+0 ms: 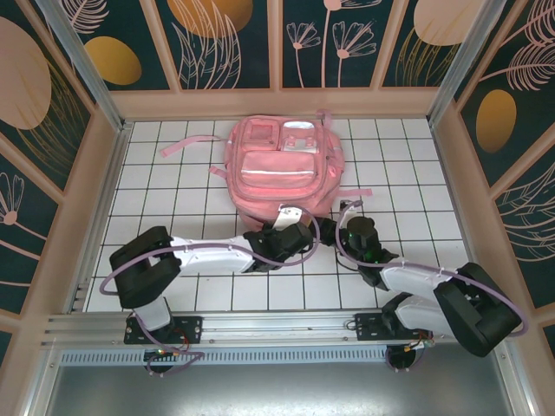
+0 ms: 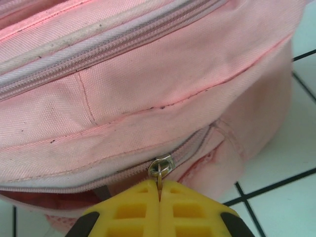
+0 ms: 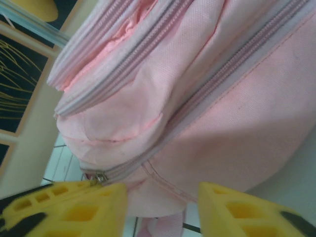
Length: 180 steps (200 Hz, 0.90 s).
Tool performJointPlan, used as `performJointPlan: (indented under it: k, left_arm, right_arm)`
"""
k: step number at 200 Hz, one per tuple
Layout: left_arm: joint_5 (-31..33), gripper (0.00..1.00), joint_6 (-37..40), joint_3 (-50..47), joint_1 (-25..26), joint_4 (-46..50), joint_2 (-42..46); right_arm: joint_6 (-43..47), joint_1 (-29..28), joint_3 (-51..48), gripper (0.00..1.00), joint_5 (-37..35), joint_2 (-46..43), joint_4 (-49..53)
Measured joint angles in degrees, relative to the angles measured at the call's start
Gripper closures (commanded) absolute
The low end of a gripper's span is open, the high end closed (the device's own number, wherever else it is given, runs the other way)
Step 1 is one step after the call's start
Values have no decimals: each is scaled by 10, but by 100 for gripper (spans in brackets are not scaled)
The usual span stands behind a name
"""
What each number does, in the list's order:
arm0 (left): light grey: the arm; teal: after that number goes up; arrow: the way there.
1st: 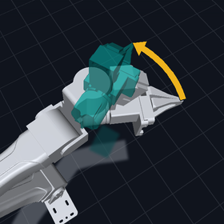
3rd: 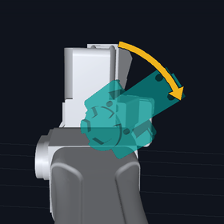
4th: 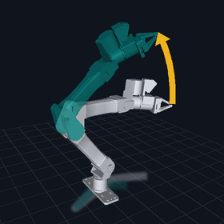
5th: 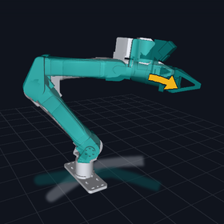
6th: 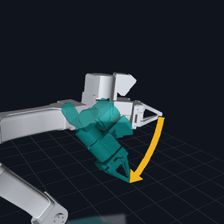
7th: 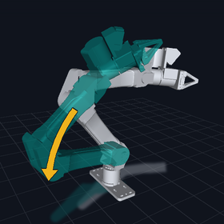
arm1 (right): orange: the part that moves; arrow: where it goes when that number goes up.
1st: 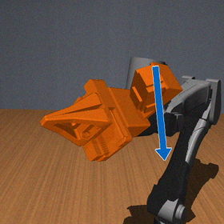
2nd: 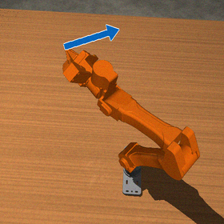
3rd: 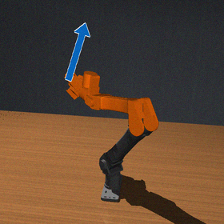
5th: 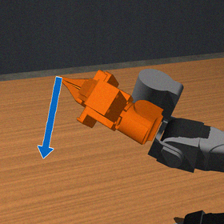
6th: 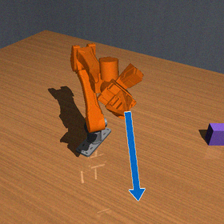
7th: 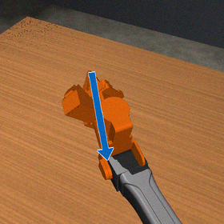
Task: Pack the student bag
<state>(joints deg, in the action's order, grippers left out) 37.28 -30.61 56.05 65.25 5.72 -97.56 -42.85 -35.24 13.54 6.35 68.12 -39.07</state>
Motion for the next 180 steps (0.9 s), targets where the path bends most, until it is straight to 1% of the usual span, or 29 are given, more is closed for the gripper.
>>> performJointPlan:
  k: [14,39,69,95,102,117,124,129,180]
  left_arm:
    - [-21,100,2,-22,-1,-18,19]
    - [-43,100,5,-42,-4,-38,33]
    - [-54,100,6,-44,-6,-43,35]
    - [-56,100,8,-44,-6,-43,35]
    - [-56,100,9,-44,-6,-44,35]
    - [-58,100,10,-44,-6,-45,35]
    - [-58,100,10,-44,-6,-45,35]
    - [-58,100,10,-44,-6,-45,35]
    - [-51,100,2,-45,-18,-37,35]
  right_arm:
    - [-1,-1,18,47,6,11,0]
    - [-10,-4,61,45,12,47,2]
    - [-35,-4,119,46,12,114,21]
    - [-58,-4,130,46,12,150,29]
    - [-63,-4,130,51,12,154,33]
    - [-76,-4,130,70,11,157,35]
    - [-79,-4,130,90,12,157,35]
    - [-77,-4,130,100,12,157,36]
    - [-64,13,137,100,17,140,69]
